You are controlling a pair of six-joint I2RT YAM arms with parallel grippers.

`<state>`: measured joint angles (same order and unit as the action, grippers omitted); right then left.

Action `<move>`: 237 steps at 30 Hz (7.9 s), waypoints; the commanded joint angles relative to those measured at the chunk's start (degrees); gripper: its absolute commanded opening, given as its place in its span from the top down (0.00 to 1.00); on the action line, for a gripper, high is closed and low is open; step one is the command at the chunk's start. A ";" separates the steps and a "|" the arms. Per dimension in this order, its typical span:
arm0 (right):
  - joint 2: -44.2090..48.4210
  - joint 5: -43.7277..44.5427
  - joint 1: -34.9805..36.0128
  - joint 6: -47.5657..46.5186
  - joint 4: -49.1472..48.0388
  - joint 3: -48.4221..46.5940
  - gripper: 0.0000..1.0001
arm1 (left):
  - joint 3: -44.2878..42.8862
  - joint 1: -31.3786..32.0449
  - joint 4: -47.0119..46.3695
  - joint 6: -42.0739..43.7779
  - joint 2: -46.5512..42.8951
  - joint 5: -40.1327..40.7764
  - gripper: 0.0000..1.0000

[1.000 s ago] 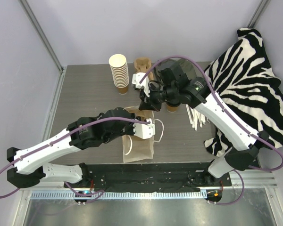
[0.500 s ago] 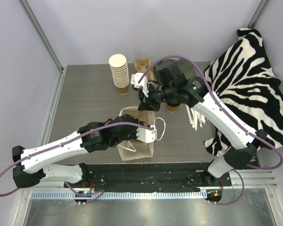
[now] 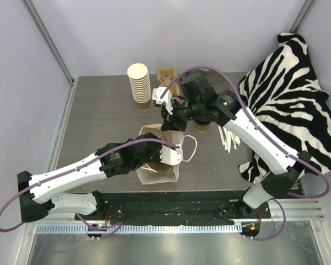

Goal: Pack the takeout coffee

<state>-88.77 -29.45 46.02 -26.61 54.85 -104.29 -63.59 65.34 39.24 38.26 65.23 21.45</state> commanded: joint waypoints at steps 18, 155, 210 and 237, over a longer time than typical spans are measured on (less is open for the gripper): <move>-0.44 -0.61 0.03 -0.64 -0.36 0.76 0.99 | -8.64 -1.97 0.22 1.46 -1.86 -6.68 0.35; 3.25 -1.84 -24.05 4.37 -13.54 12.71 0.63 | -48.11 -43.02 5.57 -44.85 40.76 -54.50 0.99; 3.08 2.21 -24.14 7.80 -13.28 12.45 0.99 | -48.13 -48.20 0.84 -48.10 30.32 -65.42 0.00; 2.73 1.24 -24.14 9.47 -13.72 12.09 0.99 | -14.46 -33.96 -6.45 -4.07 4.11 -45.45 0.32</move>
<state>-87.68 -27.59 22.00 -17.63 42.44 -91.33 -78.83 31.07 42.19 32.12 69.34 -29.87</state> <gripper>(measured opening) 0.033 0.686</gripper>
